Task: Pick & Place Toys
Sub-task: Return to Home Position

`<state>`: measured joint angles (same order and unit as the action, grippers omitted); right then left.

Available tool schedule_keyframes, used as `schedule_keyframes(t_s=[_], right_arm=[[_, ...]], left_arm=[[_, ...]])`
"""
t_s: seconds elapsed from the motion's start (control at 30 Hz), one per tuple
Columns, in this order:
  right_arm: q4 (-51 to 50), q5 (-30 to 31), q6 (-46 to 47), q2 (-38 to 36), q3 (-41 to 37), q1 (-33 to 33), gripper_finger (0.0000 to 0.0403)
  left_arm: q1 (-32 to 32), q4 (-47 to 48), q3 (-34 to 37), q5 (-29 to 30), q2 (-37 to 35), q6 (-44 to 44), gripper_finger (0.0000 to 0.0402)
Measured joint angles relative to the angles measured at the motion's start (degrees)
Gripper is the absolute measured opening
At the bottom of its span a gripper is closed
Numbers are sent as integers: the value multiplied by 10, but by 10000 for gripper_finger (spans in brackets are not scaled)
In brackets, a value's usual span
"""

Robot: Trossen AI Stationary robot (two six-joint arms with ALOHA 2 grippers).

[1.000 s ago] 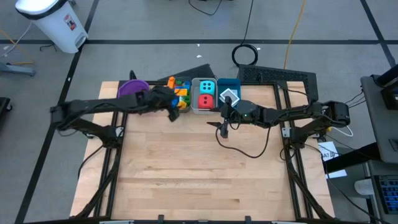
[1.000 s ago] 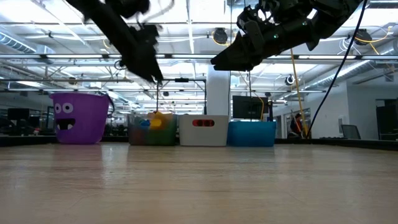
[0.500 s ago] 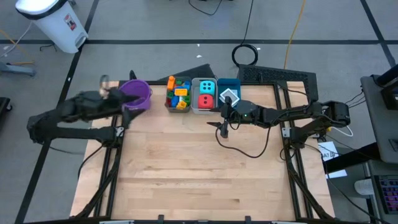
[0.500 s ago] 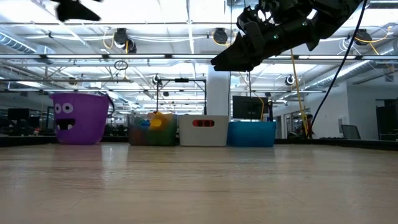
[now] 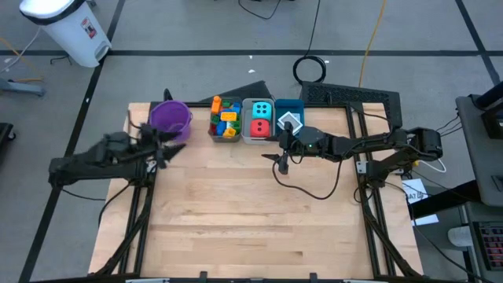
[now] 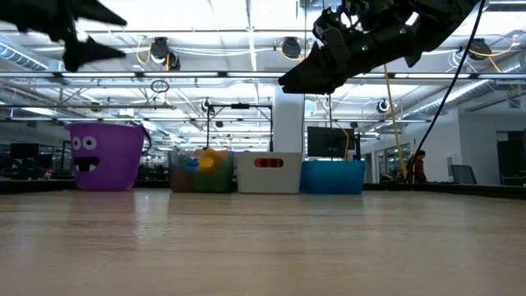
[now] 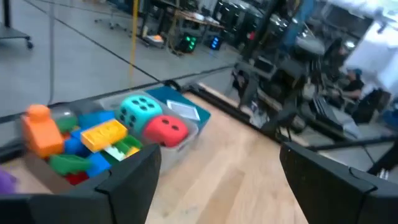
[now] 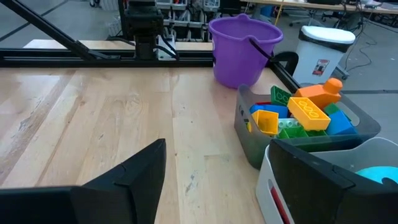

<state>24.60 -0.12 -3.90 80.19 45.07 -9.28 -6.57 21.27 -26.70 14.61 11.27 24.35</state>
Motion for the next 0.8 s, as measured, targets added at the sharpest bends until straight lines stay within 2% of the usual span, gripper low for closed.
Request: schedule_keyframes(t_s=[0.17, 0.27, 0.43, 0.63, 0.8], right_arm=[[-10, 0, 2, 0, 0, 0, 256], [-49, 0, 3, -16, 0, 0, 256], [-132, 2, 3, -120, 1, -8, 256], [-237, 3, -30, -268, 1, -10, 256], [-330, 3, -54, -362, 0, -10, 256]], left_arm=[[0, -108, 107, -22, 3, -37, 335], [4, -174, 155, -21, 1, -82, 335], [22, -214, 193, -13, -21, -164, 335], [34, -185, 196, 20, -67, -180, 335], [44, -167, 204, 32, -96, -176, 335]])
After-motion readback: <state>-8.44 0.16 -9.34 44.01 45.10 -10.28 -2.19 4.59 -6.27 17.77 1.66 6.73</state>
